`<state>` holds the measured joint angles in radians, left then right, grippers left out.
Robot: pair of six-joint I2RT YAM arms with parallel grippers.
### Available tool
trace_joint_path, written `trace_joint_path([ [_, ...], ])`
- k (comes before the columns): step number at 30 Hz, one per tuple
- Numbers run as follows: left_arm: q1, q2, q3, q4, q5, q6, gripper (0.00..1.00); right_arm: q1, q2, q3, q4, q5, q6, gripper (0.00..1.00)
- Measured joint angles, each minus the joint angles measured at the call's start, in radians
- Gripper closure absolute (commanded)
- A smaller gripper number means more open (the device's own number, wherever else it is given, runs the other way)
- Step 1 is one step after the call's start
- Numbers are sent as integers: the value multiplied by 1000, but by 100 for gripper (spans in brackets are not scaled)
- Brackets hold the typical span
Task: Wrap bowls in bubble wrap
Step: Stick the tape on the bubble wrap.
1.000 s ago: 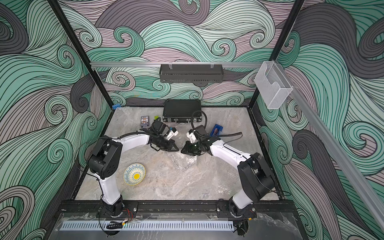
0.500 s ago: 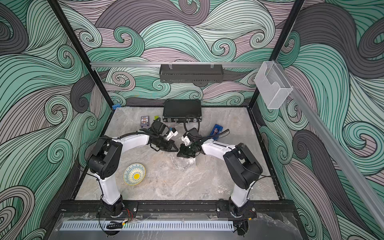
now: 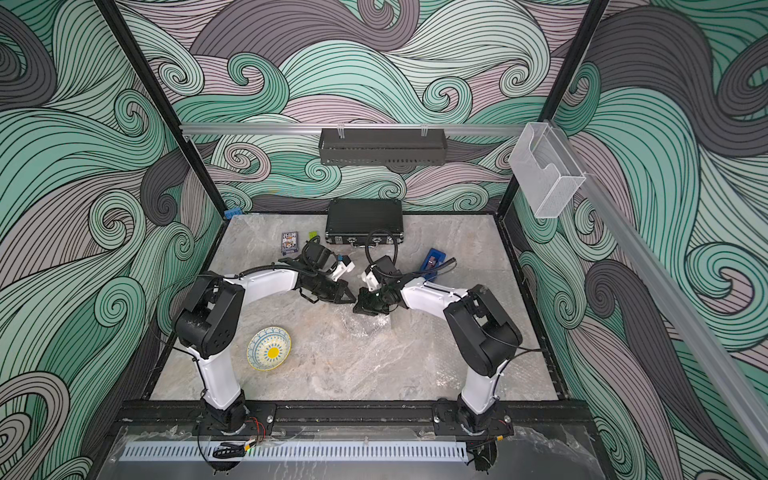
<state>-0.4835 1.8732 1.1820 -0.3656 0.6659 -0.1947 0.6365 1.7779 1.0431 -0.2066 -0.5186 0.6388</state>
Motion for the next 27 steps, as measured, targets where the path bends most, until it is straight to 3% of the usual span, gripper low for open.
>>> trace_joint_path([
  [3, 0, -11, 0, -7, -13, -20, 65, 0, 0, 0, 1, 10, -1, 100],
  [7, 6, -65, -7, -10, -28, -58, 49, -1, 0, 0, 3, 24, -2, 100],
  [13, 12, -158, -39, 5, -31, -80, 45, -1, 0, -1, 4, 29, -3, 100],
  [21, 12, -140, -115, 22, -27, -76, 39, -1, 0, -1, 4, 28, -4, 100],
  [24, 11, -119, -115, 23, -25, -75, 43, -1, 0, -2, 4, 28, -4, 100],
  [27, 11, -93, -115, 23, -21, -74, 53, -1, 0, -2, 4, 28, -4, 100],
])
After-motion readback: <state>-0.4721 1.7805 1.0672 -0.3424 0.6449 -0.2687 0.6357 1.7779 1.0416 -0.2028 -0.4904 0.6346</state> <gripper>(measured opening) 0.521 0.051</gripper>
